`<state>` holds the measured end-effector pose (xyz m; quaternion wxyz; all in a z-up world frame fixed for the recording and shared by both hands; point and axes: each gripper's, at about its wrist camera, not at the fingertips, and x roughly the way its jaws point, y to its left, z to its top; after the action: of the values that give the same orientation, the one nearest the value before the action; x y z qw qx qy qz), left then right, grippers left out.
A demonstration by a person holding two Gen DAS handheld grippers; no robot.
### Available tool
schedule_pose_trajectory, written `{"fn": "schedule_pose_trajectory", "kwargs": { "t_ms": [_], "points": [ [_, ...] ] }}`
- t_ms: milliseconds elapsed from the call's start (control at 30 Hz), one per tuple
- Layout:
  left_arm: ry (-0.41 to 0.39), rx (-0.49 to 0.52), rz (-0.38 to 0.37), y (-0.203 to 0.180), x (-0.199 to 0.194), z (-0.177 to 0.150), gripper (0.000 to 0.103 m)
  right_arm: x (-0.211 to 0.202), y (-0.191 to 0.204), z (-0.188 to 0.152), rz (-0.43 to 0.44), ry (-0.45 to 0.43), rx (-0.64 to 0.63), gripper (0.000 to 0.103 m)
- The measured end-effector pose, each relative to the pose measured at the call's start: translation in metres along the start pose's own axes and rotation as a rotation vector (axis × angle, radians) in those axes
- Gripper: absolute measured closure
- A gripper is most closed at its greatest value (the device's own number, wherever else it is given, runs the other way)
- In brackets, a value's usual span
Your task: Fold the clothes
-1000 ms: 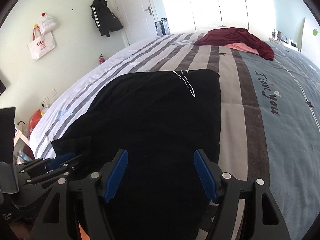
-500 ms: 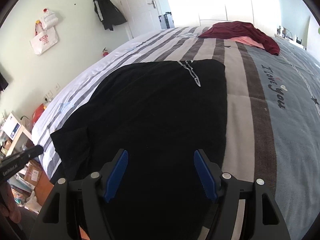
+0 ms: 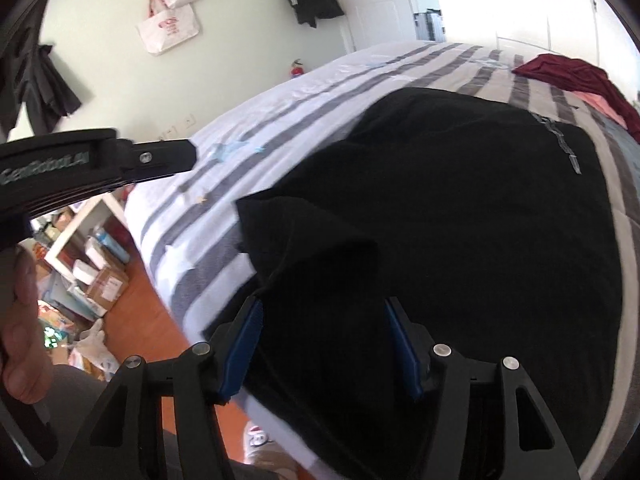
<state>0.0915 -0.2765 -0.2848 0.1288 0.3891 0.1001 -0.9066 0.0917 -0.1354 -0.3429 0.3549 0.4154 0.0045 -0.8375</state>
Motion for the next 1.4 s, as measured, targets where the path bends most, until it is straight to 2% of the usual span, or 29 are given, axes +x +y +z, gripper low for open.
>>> {"fn": "schedule_pose_trajectory", "kwargs": {
  "t_ms": [133, 200, 333, 433, 600, 667, 733, 800, 867, 933, 967, 1000, 1033, 1100, 1333, 1400],
  "points": [
    [-0.023, -0.030, 0.028, 0.020, -0.008, 0.008, 0.091, -0.007, 0.030, -0.004, 0.125, -0.031, -0.063, 0.045],
    [-0.031, -0.037, 0.034, 0.025, -0.011, 0.011, 0.091, -0.011, 0.033, -0.003, 0.143, -0.039, -0.051, 0.044],
    [-0.034, -0.026, 0.023, 0.021, -0.012, 0.015, 0.089, -0.028, 0.009, 0.004, 0.090, -0.101, 0.027, 0.044],
    [-0.011, 0.016, -0.042, 0.000, -0.006, 0.012, 0.087, -0.038, -0.016, 0.016, 0.052, -0.117, 0.066, 0.043],
    [0.046, 0.083, -0.130, -0.043, 0.008, 0.006, 0.082, -0.061, -0.038, 0.022, -0.047, -0.170, 0.054, 0.043],
    [0.055, 0.096, -0.146, -0.059, 0.010, 0.002, 0.072, -0.068, -0.054, 0.024, -0.122, -0.181, 0.080, 0.042],
    [0.051, 0.118, -0.157, -0.076, 0.009, -0.002, 0.048, -0.070, -0.076, 0.025, -0.195, -0.172, 0.123, 0.042],
    [0.036, 0.144, -0.166, -0.090, 0.005, -0.005, 0.038, -0.073, -0.098, 0.024, -0.251, -0.164, 0.173, 0.042],
    [0.033, 0.186, -0.156, -0.103, 0.006, -0.010, 0.038, -0.074, -0.115, 0.025, -0.284, -0.150, 0.207, 0.042],
    [0.056, 0.248, -0.098, -0.112, 0.012, -0.014, 0.042, -0.076, -0.125, 0.025, -0.304, -0.140, 0.226, 0.042],
    [0.071, 0.274, -0.072, -0.114, 0.015, -0.017, 0.048, -0.076, -0.128, 0.024, -0.309, -0.139, 0.227, 0.042],
    [0.086, 0.298, -0.050, -0.114, 0.019, -0.020, 0.063, -0.076, -0.130, 0.023, -0.313, -0.139, 0.227, 0.042],
    [0.100, 0.321, -0.018, -0.112, 0.022, -0.023, 0.070, -0.076, -0.129, 0.024, -0.316, -0.137, 0.223, 0.042],
    [0.128, 0.334, 0.035, -0.099, 0.027, -0.030, 0.073, -0.075, -0.129, 0.025, -0.317, -0.135, 0.215, 0.042],
    [0.169, 0.210, 0.202, -0.012, 0.027, -0.034, 0.075, -0.070, -0.134, 0.025, -0.316, -0.128, 0.221, 0.042],
    [0.141, 0.139, 0.175, 0.008, 0.021, -0.027, 0.075, -0.070, -0.136, 0.026, -0.312, -0.128, 0.232, 0.042]
  ]
}}
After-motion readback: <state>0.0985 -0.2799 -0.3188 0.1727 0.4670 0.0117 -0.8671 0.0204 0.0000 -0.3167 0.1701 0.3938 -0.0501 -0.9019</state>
